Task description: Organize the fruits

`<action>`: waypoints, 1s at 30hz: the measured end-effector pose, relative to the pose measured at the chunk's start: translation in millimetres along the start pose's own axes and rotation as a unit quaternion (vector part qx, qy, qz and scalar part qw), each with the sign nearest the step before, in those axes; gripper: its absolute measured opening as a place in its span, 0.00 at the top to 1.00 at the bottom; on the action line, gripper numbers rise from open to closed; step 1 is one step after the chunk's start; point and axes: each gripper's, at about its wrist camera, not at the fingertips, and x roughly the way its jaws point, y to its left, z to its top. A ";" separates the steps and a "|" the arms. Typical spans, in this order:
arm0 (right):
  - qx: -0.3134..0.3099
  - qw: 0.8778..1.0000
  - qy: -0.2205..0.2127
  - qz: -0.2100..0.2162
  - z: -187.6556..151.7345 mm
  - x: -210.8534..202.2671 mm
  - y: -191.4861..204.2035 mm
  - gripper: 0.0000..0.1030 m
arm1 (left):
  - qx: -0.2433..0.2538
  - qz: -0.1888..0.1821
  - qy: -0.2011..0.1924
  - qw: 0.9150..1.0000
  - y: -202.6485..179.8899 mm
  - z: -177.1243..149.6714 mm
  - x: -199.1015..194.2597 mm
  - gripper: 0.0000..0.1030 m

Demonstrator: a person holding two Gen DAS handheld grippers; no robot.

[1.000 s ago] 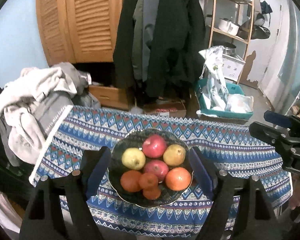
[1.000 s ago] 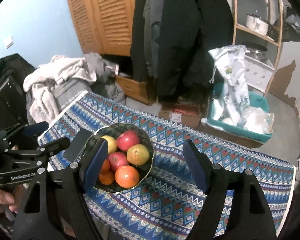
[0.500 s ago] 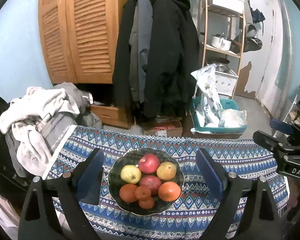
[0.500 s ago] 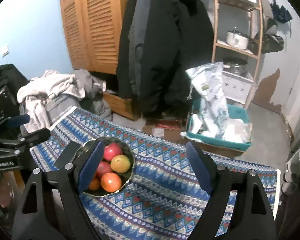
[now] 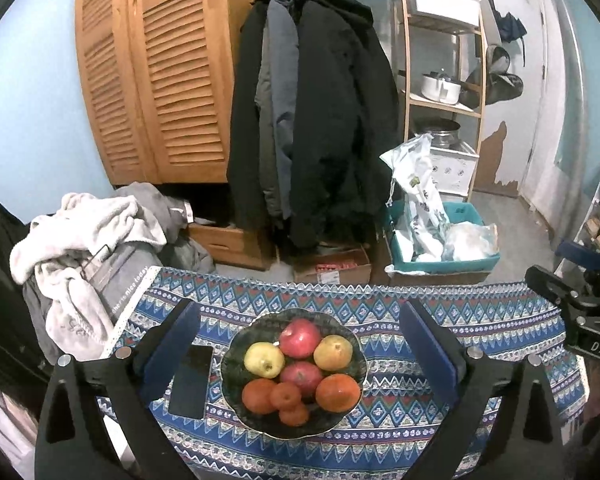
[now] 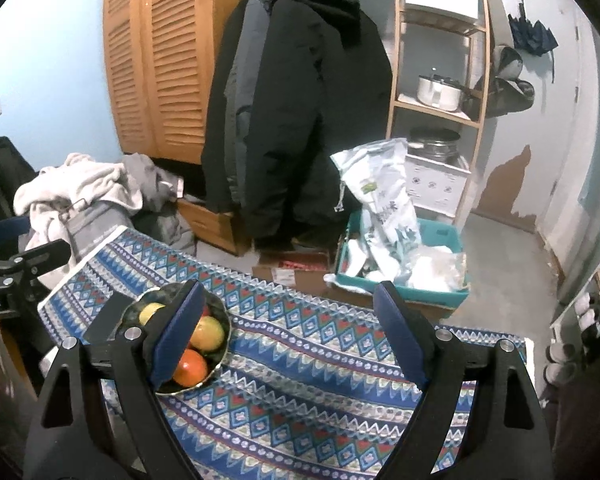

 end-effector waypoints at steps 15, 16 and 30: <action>0.008 1.000 0.000 -0.015 -2.2 -0.6 -12.8 0.17 | 0.004 0.000 0.002 1.000 -6.6 2.2 0.7 0.02; 0.008 1.000 0.000 -0.016 -2.5 -0.9 -13.9 0.17 | 0.004 0.000 0.002 1.000 -6.9 2.4 0.8 0.02; 0.007 1.000 -0.003 -0.020 -3.9 -5.4 -14.1 0.17 | -0.007 -0.001 0.006 1.000 -6.8 4.3 1.5 0.02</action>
